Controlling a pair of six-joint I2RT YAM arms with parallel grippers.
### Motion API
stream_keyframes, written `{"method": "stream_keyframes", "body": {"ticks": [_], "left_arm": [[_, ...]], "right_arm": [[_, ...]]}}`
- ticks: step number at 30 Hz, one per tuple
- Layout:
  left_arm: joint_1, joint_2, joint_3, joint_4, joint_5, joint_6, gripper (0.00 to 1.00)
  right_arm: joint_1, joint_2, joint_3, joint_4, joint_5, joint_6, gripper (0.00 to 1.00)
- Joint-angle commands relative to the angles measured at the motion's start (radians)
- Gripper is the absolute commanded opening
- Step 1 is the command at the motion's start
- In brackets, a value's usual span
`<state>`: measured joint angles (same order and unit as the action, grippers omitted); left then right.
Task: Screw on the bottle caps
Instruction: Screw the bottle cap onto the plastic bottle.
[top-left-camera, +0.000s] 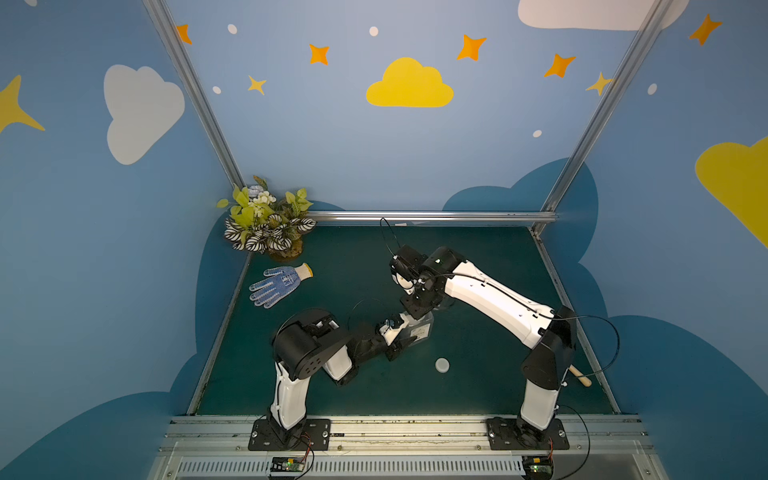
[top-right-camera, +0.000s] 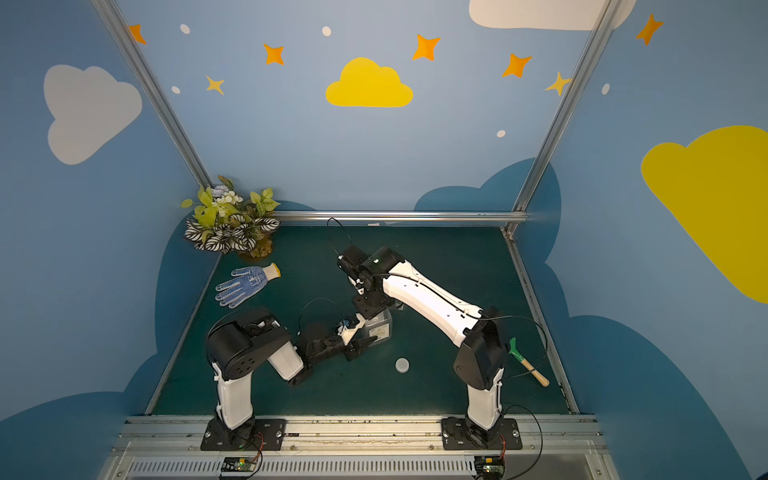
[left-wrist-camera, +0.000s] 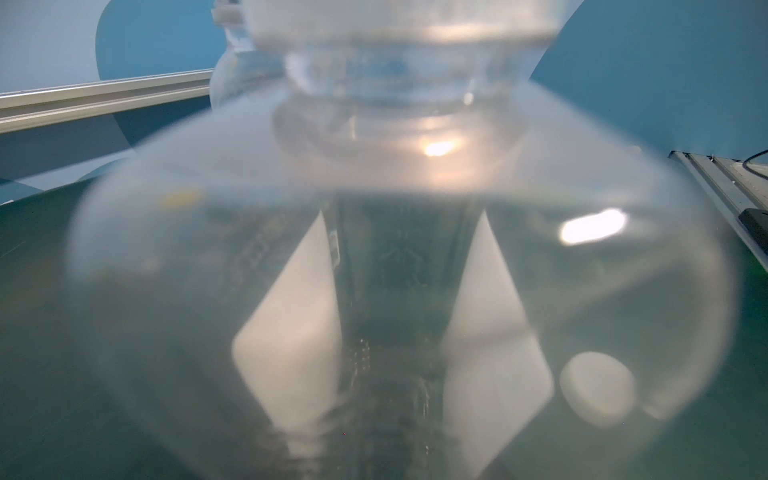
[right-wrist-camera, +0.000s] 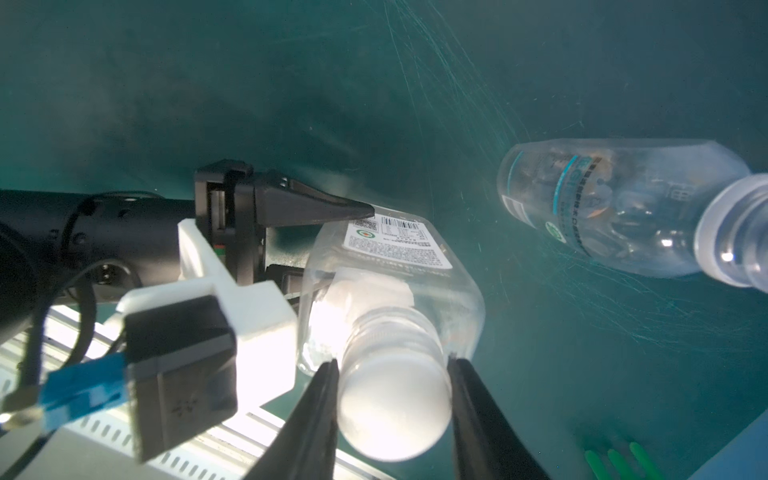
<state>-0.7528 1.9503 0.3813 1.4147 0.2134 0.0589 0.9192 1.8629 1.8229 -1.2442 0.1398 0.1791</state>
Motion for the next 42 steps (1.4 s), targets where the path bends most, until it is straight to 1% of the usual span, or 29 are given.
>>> {"method": "stream_keyframes", "body": {"ticks": [1,12,17,26,34,42], "left_arm": [[0.006,0.01,-0.008,-0.015,0.018,-0.009,0.24],[0.013,0.023,0.0,-0.016,0.019,-0.019,0.17],[0.013,0.022,0.002,-0.016,0.011,-0.019,0.1],[0.018,0.018,0.0,-0.015,0.013,-0.022,0.03],[0.024,0.0,-0.007,-0.038,-0.004,0.005,0.02],[0.024,-0.015,-0.009,-0.057,-0.003,0.02,0.02]], "right_arm": [[0.009,-0.023,-0.047,0.036,0.014,0.009,0.3],[0.011,-0.075,-0.134,0.111,-0.009,0.019,0.3],[0.018,-0.102,-0.166,0.15,-0.024,0.025,0.3],[0.034,-0.137,-0.212,0.192,-0.031,0.023,0.32],[0.046,-0.161,-0.239,0.213,-0.025,0.033,0.36],[0.033,-0.15,-0.22,0.215,-0.034,0.042,0.41]]}}
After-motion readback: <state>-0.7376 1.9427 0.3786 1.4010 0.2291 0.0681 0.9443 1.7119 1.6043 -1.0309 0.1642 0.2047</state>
